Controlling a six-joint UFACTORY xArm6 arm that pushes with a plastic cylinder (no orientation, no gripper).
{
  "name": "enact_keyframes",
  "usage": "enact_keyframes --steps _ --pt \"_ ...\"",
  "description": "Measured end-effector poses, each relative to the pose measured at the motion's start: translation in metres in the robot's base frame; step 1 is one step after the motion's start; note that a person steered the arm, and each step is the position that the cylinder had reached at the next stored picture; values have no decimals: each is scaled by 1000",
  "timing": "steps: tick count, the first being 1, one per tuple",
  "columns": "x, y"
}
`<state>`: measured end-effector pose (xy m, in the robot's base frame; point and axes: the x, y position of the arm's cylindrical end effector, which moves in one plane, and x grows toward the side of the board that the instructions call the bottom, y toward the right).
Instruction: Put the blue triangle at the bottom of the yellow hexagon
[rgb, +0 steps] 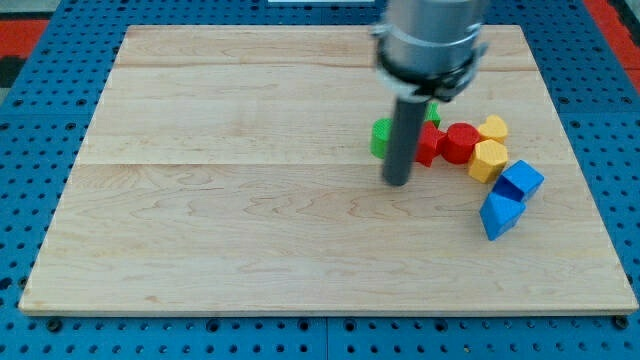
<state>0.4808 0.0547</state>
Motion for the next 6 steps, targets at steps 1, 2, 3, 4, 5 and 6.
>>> enact_keyframes --steps 1,2,3,4,5,6 --pt "60 15" --pt "78 116" --pt "75 139" --pt "39 137" --pt "19 147" --pt "5 149"
